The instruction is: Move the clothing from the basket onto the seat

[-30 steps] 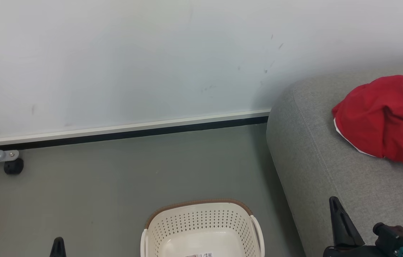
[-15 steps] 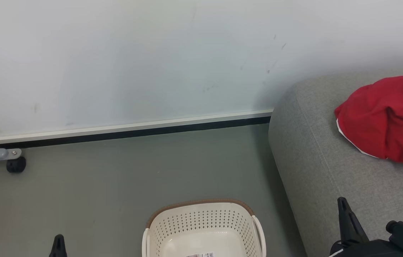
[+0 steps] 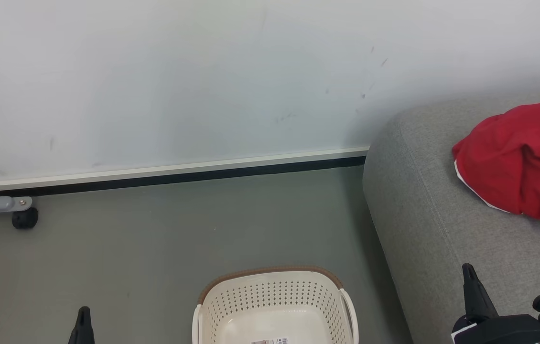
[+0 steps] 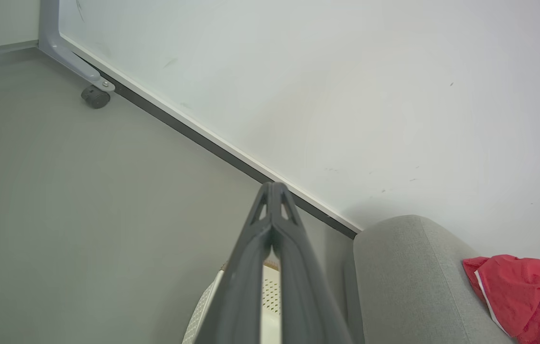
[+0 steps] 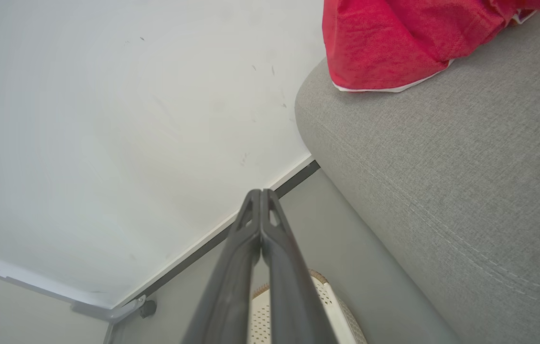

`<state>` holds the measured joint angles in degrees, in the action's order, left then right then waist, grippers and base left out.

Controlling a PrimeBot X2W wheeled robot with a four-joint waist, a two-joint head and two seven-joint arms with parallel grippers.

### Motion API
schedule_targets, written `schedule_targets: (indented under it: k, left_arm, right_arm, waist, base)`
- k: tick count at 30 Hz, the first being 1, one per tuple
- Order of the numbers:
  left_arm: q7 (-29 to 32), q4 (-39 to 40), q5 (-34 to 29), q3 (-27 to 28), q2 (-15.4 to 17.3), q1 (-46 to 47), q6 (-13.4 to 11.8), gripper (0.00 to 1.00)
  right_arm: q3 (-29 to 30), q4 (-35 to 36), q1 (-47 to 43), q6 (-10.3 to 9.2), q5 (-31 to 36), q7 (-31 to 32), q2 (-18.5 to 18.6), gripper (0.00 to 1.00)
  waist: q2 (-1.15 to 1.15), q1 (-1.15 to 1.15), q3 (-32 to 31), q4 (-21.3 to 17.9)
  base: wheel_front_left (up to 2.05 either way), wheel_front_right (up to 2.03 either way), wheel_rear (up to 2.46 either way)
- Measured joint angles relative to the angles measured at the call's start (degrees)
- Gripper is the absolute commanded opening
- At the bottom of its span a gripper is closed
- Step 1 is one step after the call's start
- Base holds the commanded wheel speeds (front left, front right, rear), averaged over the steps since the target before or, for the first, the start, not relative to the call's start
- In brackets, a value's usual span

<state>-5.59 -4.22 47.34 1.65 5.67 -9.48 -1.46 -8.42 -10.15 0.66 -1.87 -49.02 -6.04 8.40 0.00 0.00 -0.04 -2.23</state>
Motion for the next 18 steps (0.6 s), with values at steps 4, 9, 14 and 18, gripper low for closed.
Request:
schedule_targets:
  k: [4,9,14,18]
  left_arm:
    - [0.6,-0.8,2.9,0.2,-0.3,0.7,0.5,0.0]
    - [1.6,-1.7,6.2,0.5,-0.4,1.7,1.0,0.0]
    - [2.2,-2.4,8.6,0.7,-0.5,2.5,1.5,0.0]
    - [3.0,-3.2,10.9,1.1,-0.7,3.3,2.0,0.0]
  right_arm:
    - [0.9,-0.4,0.1,0.64,-2.6,1.0,-0.3,0.0]
    - [2.1,-1.0,0.4,1.29,-5.8,1.9,-0.8,0.0]
    - [3.1,-1.3,1.1,1.89,-8.3,2.5,-1.1,0.0]
    - [4.1,-1.7,1.2,2.23,-10.7,3.3,-1.5,0.0]
  waist:
    - [0.0,0.0,0.0,0.1]
    - [0.0,0.0,0.0,0.3]
    - [0.0,0.0,0.0,0.4]
    - [0.0,0.0,0.0,0.6]
  base:
    - [0.0,0.0,0.0]
    - [0.0,0.0,0.0]
    - [0.0,0.0,0.0]
    - [0.0,0.0,0.0]
